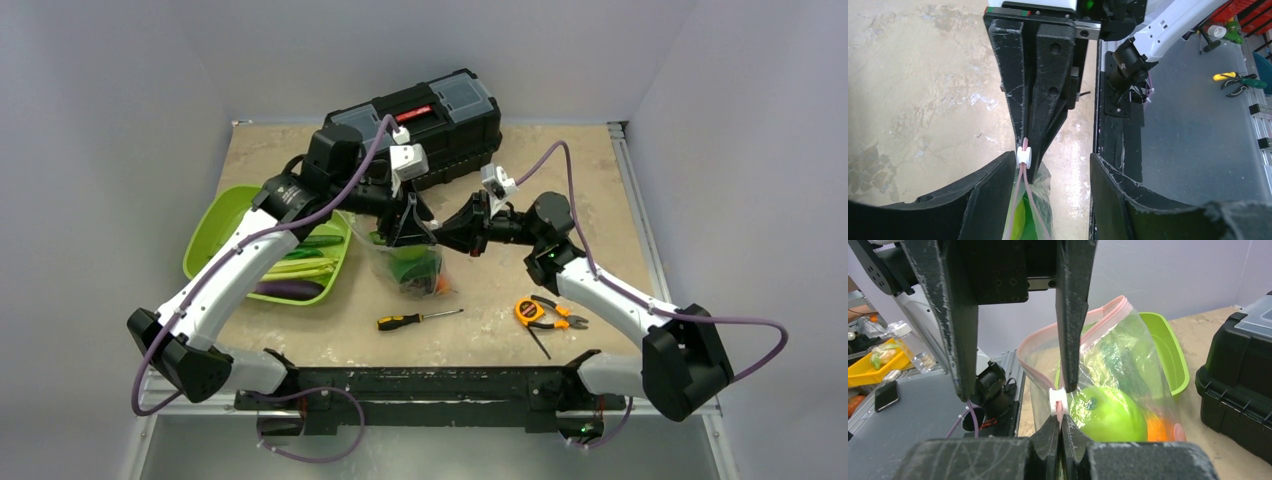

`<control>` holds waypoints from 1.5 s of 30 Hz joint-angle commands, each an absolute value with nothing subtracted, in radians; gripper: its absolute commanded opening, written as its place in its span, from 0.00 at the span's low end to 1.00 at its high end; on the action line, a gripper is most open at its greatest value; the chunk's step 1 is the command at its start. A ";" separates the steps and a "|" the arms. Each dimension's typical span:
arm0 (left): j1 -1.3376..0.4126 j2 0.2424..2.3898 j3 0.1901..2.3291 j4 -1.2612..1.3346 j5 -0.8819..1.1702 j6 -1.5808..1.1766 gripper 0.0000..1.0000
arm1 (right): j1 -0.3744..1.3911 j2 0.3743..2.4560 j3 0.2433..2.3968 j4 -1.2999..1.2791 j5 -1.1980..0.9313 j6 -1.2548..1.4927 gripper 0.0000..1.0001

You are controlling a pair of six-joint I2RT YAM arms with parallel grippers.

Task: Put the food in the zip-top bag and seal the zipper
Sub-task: Zip the zipper food storage bag at the center of the board.

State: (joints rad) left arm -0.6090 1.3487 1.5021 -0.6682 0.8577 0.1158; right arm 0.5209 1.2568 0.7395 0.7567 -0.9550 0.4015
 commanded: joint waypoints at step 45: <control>-0.592 1.311 1.440 -0.642 0.738 0.160 0.00 | 0.538 1.303 0.606 1.195 -0.697 0.836 0.00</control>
State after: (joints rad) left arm -0.5991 1.3460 1.4483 -0.6632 0.6960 0.1978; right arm 0.5480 1.2964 0.6033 1.0424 -0.6491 0.8406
